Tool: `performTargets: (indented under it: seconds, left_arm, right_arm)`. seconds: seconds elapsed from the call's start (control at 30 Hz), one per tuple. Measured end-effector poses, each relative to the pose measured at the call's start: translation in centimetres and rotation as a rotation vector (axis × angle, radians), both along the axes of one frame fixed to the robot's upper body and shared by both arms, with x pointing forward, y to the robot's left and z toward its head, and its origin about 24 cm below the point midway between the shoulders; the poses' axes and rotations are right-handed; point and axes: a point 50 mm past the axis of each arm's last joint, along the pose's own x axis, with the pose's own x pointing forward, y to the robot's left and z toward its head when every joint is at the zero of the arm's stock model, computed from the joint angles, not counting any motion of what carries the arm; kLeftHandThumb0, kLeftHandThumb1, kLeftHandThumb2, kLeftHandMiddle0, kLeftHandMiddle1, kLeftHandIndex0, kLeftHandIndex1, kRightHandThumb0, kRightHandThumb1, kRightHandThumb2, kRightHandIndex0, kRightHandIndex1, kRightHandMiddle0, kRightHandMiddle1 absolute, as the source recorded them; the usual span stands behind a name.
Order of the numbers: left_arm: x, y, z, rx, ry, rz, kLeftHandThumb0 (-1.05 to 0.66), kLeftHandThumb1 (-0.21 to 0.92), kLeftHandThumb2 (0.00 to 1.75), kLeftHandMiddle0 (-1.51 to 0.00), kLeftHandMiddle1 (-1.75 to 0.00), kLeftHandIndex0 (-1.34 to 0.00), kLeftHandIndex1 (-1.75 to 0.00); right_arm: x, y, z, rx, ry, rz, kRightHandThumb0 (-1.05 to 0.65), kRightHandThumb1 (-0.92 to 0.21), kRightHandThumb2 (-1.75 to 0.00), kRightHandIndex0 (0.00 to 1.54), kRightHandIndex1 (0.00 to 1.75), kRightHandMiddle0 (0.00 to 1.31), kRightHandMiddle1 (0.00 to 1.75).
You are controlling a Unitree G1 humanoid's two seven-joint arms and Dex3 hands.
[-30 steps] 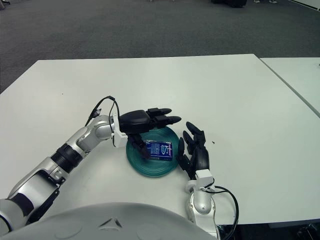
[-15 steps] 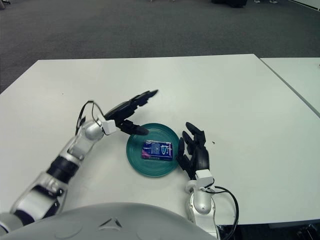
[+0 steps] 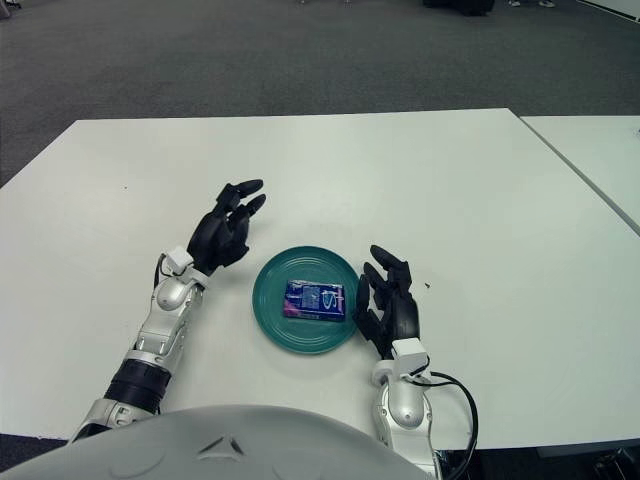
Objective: Put the gum into the plate.
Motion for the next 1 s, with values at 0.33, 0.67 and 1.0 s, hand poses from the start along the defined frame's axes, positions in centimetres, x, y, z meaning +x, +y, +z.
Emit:
performTargets:
  seconds: [0.33, 0.67, 1.0]
  left_arm:
    - [-1.6, 1.9, -2.0, -0.083, 0.09, 0.059, -0.9, 0.92, 0.93, -0.46, -0.85, -0.29, -1.34]
    - [-4.3, 3.3, -4.9, -0.028, 0.214, 0.16, -0.85, 0.92, 0.94, -0.43, -1.05, -0.27, -1.37]
    - [-7.8, 3.9, -4.5, 0.078, 0.247, 0.172, -0.78, 0.92, 0.95, -0.46, -1.16, -0.29, -1.39]
  right_arm:
    - [0.0, -0.1, 0.0, -0.001, 0.002, 0.001, -0.72, -0.92, -0.76, 0.42, 0.26, 0.0, 0.91]
    - [0.0, -0.1, 0.0, -0.001, 0.005, 0.003, -0.72, -0.92, -0.75, 0.41, 0.26, 0.0, 0.93]
    - [0.0, -0.2, 0.0, 0.002, 0.007, 0.004, -0.71, -0.92, -0.76, 0.4, 0.27, 0.0, 0.94]
